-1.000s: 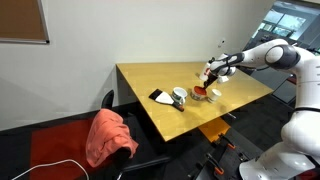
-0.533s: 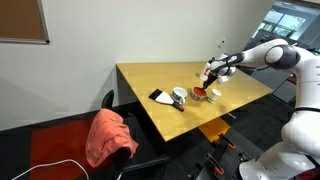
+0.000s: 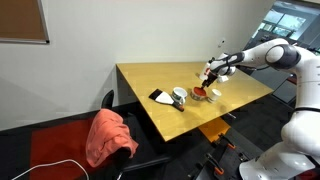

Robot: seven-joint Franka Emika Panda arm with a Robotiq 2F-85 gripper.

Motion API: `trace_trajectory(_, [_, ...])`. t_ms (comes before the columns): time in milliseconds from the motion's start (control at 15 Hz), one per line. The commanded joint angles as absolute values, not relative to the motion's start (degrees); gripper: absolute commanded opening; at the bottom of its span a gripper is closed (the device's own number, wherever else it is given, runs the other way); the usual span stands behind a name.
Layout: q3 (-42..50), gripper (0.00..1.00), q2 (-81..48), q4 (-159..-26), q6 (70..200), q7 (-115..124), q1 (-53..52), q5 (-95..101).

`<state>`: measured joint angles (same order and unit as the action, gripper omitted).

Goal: Open the Tupperware, pour the sweets into it, then close the kid

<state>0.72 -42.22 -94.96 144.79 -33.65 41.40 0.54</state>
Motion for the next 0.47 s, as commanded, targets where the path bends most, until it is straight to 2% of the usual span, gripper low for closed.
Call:
trace_trajectory(0, [-0.5,1.00,-36.9,-100.3,147.0,-38.4,42.2,-0.7])
trace_trajectory(333, [0.3,1.00,-33.6,-103.3,149.2,-41.5,41.3,-0.5])
trace_trajectory(400, [1.0,1.00,-36.9,-99.1,147.2,-40.0,40.7,-0.4])
